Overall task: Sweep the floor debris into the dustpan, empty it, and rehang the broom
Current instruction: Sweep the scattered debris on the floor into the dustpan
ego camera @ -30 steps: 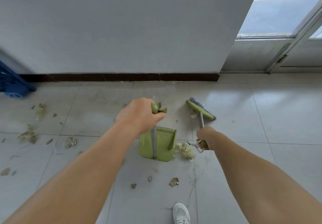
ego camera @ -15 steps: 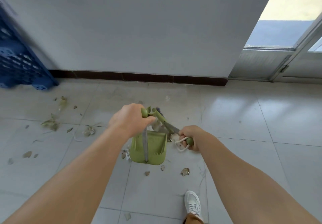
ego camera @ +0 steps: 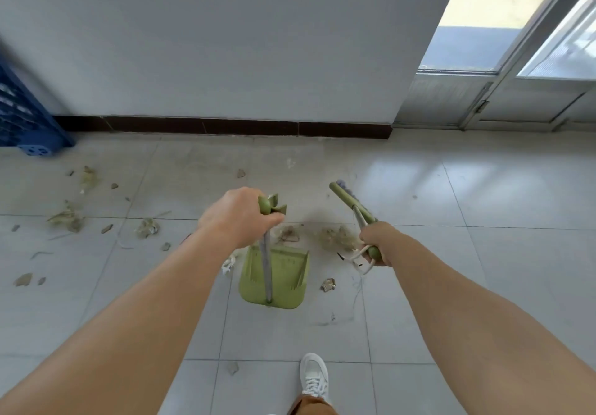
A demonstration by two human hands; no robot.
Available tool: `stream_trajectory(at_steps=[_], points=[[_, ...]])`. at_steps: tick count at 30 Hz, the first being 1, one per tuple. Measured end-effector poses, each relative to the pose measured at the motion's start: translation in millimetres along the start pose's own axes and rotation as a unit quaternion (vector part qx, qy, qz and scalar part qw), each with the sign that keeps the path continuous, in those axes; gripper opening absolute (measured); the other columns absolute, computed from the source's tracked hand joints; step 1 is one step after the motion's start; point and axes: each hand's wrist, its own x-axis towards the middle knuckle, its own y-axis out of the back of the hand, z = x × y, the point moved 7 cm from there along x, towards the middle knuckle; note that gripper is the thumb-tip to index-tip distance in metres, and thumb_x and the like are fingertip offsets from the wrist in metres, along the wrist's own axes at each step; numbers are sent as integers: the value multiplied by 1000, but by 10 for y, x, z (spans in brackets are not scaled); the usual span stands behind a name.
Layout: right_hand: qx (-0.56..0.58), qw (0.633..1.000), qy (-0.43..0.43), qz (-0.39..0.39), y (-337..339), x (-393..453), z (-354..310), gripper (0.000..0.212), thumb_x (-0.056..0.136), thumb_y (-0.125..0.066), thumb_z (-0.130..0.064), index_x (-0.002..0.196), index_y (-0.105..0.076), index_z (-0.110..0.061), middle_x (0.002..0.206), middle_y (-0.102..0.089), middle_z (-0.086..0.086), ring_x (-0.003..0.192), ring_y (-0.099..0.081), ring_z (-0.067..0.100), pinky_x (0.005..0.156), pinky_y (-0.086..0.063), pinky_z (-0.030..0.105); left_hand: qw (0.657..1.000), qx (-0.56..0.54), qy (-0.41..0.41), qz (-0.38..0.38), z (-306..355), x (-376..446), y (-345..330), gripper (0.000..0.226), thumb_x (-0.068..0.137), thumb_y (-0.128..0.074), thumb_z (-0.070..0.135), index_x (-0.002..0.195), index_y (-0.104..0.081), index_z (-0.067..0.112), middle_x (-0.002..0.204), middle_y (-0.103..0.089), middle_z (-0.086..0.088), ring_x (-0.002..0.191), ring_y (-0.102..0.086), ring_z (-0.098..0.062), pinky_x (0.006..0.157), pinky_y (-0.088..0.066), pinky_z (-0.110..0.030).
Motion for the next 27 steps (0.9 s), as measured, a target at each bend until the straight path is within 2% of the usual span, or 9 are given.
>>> stream_trajectory(at_steps=[5, 9, 11, 13, 16, 19, 21, 23, 27], points=[[18, 999, -43, -1, 158, 173, 228, 4, 95, -39, -8, 98, -43, -8, 67, -46, 8, 53, -44, 15, 51, -43, 26, 1000, -4, -6, -29, 115, 111, -175, 39, 88, -67, 48, 65, -54, 19, 67, -58, 1, 54, -49, -15, 52, -39, -26], [8, 997, -45, -70, -131, 293, 253, 7, 93, -43, -6, 100, -44, -9, 73, -48, 6, 57, -47, 15, 45, -45, 26, 999, 2, 8, -36, 116, 224, -256, 37, 86, -67, 49, 68, -53, 21, 67, -56, 1, 55, -50, -17, 55, -40, -27], [-6, 993, -36, -108, -376, 261, 200, 5, 94, -42, -4, 94, -47, -4, 74, -50, 7, 58, -48, 15, 41, -46, 23, 999, 5, 15, -36, 101, 247, -258, 38, 86, -68, 49, 65, -52, 21, 63, -54, 2, 55, -49, -16, 54, -39, -27], [6, 990, -52, -130, -629, 146, 130, 16, 96, -38, -3, 82, -47, -3, 72, -52, 11, 56, -49, 16, 48, -47, 25, 999, -3, 26, -33, 54, 246, -241, 40, 86, -69, 48, 61, -52, 21, 59, -52, 2, 52, -47, -15, 52, -38, -27], [24, 983, -57, -172, -1022, -96, -70, 16, 97, -38, -4, 84, -49, -5, 71, -51, 11, 57, -49, 16, 50, -46, 25, 998, -1, 57, -23, -68, 207, -182, 40, 86, -68, 49, 63, -55, 19, 61, -55, 1, 50, -47, -16, 50, -38, -25], [47, 976, -57, -205, -1285, -282, -254, 21, 97, -38, -5, 78, -46, -8, 69, -50, 8, 55, -48, 14, 48, -45, 24, 997, 7, 82, -9, -200, 131, -139, 41, 85, -68, 50, 65, -53, 17, 63, -56, 1, 51, -50, -17, 50, -37, -24], [61, 972, -47, -220, -1369, -380, -372, 21, 96, -39, -6, 76, -44, -10, 66, -49, 6, 51, -47, 12, 41, -42, 22, 996, 5, 93, -1, -311, 76, -117, 43, 84, -69, 49, 62, -51, 17, 59, -54, 1, 50, -50, -19, 50, -37, -24], [73, 972, -40, -218, -1361, -415, -447, 19, 95, -39, -6, 78, -46, -10, 64, -48, 5, 42, -45, 10, 34, -39, 14, 995, -2, 103, 5, -431, 7, -91, 43, 83, -70, 49, 61, -51, 17, 57, -54, 0, 51, -51, -20, 52, -40, -26], [76, 977, -14, -199, -1246, -443, -437, 14, 93, -39, 0, 86, -47, -9, 61, -46, 7, 17, -39, 9, 32, -38, 10, 993, -14, 115, 15, -606, -191, -3, 42, 84, -70, 48, 60, -49, 20, 60, -54, 0, 52, -49, -19, 53, -38, -26]])
